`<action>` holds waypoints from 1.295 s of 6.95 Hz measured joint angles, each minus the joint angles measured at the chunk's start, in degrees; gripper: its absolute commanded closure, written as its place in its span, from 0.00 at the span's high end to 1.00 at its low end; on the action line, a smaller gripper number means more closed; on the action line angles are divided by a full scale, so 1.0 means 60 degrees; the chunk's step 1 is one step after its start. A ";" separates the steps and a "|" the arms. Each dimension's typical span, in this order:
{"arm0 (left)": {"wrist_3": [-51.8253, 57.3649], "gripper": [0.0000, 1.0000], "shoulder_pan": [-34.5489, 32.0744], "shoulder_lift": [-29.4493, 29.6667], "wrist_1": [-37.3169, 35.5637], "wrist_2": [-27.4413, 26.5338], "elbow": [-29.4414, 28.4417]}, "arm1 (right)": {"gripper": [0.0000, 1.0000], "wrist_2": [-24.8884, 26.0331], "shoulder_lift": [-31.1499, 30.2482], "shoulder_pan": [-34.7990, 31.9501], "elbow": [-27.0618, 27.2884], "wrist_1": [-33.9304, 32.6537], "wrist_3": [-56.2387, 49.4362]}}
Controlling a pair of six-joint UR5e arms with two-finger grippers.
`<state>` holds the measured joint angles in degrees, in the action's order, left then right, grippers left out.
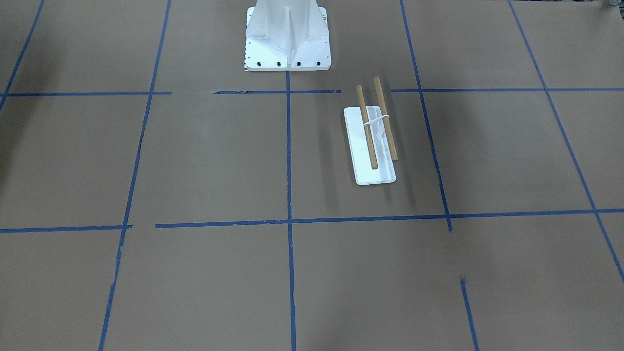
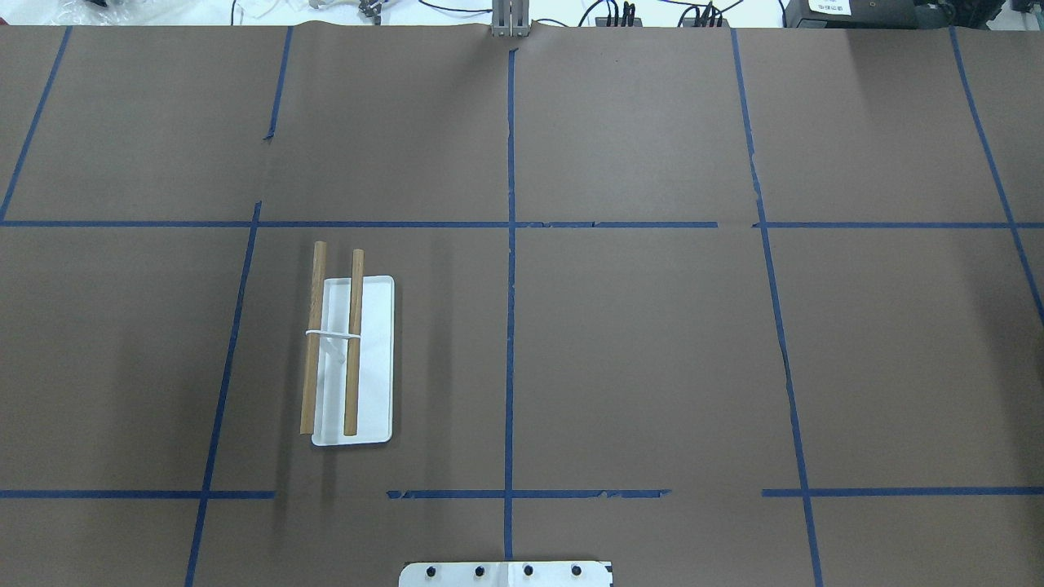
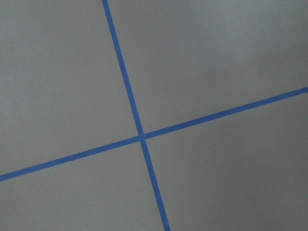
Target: Hang towel on rack
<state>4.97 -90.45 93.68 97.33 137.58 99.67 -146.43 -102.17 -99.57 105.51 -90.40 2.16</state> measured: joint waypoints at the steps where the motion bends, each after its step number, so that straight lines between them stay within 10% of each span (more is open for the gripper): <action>1: -0.0744 1.00 0.0015 0.0344 0.0009 0.0048 0.0198 | 0.00 -0.0042 0.0046 0.0192 0.1016 -0.0524 0.1072; 9: -1.1472 1.00 0.2760 0.2969 0.1806 0.0947 0.1226 | 0.00 -0.0258 0.5216 0.4402 0.2423 -0.0732 1.0755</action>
<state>-63.86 -73.88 111.49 108.17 143.26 107.03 -147.98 -70.88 -73.16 120.05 -94.79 66.69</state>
